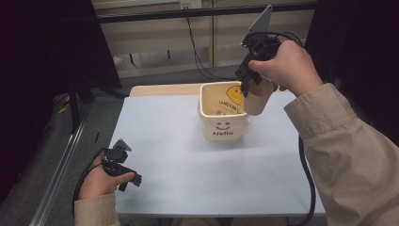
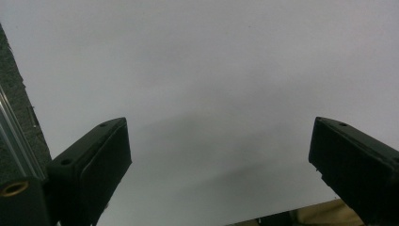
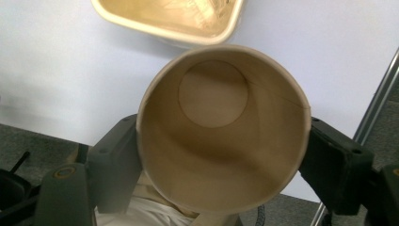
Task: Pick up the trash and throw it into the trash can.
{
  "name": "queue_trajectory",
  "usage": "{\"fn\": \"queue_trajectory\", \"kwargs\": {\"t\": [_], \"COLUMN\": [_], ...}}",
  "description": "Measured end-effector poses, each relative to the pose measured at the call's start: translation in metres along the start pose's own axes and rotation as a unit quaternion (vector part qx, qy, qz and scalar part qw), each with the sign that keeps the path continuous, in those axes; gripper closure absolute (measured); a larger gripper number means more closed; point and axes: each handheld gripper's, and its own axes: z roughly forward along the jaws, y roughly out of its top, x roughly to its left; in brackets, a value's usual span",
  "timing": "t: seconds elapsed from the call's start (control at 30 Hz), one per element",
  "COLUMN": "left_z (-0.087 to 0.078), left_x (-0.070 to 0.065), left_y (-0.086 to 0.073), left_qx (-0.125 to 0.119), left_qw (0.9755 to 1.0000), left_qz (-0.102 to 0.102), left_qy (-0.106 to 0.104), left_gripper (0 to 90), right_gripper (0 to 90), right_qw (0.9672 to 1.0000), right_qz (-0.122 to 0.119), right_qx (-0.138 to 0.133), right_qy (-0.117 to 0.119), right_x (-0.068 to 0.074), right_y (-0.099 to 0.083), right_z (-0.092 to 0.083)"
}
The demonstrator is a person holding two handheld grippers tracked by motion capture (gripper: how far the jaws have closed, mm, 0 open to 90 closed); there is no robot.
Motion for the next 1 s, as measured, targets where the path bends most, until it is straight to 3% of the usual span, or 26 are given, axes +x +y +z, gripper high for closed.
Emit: {"fn": "queue_trajectory", "kwargs": {"t": [0.37, 0.47, 0.53, 0.73, 1.0], "left_z": [0.001, 0.001, 0.001, 0.001, 0.001], "left_x": [0.000, 0.001, 0.000, 0.002, 0.003], "left_y": [0.000, 0.000, -0.001, -0.002, -0.003], "left_qx": [0.002, 0.001, -0.002, 0.001, -0.002], "left_qw": [1.0000, 1.0000, 1.0000, 1.0000, 0.9999], "left_qz": [-0.002, 0.003, -0.008, -0.007, -0.010], "left_qy": [-0.001, 0.002, -0.002, 0.001, 0.006], "left_gripper": [6.0, 6.0, 6.0, 6.0, 6.0], "right_gripper": [21.6, 21.6, 21.6, 21.6, 21.6], "right_qw": [1.0000, 1.0000, 1.0000, 0.9998, 0.9997], "right_qz": [-0.004, 0.006, 0.009, 0.016, 0.014], "right_qx": [0.005, 0.003, -0.001, -0.008, -0.004], "right_qy": [-0.006, -0.005, -0.002, -0.008, -0.018], "right_x": [0.009, 0.008, 0.007, 0.010, 0.014], "right_y": [0.032, 0.043, 0.051, 0.070, 0.081], "right_z": [0.007, 0.009, 0.010, 0.017, 0.026]}}
